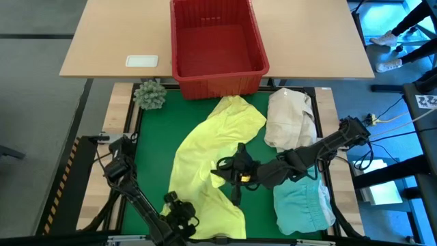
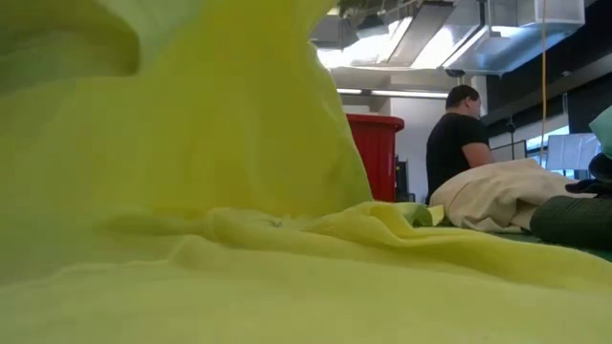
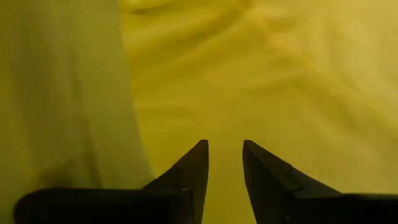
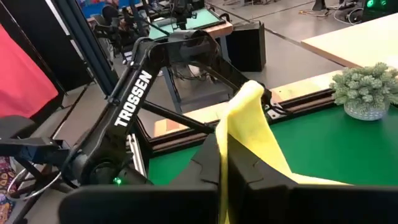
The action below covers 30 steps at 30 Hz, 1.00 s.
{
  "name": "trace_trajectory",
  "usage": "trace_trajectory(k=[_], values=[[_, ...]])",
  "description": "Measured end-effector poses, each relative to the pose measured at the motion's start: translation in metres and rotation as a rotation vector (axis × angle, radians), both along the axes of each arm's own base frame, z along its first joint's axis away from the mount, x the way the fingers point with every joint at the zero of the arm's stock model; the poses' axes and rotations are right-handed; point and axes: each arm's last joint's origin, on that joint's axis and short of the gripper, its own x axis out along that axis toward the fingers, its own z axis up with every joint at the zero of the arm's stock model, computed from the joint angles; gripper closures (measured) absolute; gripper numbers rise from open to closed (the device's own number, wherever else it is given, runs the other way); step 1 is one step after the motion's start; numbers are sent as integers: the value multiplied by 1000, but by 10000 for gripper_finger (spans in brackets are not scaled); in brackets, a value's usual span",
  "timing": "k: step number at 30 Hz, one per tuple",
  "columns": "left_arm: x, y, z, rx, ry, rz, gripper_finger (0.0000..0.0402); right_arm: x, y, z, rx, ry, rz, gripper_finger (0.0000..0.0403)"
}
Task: Fold Laundry from Bin
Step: Fold the yellow shirt
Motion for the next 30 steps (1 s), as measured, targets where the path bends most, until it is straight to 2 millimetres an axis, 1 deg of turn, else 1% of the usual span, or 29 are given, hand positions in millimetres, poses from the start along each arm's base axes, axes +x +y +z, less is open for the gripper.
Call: trace_trajectory(k=[5,9,11,13,15,20,23,27,30], values=[[-11,0,10,56,27,46,334,-1,0,-4,-15,44,-1,402],[-25,-2,20,111,28,107,349,-4,-1,-11,-8,111,-17,402],[-36,-3,24,141,22,157,354,-6,2,-14,-2,133,-12,402],[-42,-7,24,126,10,178,358,-9,6,-15,-3,142,-2,402],[-47,-11,23,116,-1,184,360,-13,13,-15,-1,145,22,402],[-55,-14,20,77,37,249,361,-26,35,-16,27,161,109,402],[-63,-19,20,66,22,259,361,-34,52,-22,42,186,147,402],[-71,-22,18,70,-9,273,363,-42,79,-40,60,241,186,402],[-78,-19,9,122,-74,253,372,-43,96,-57,70,284,200,402]])
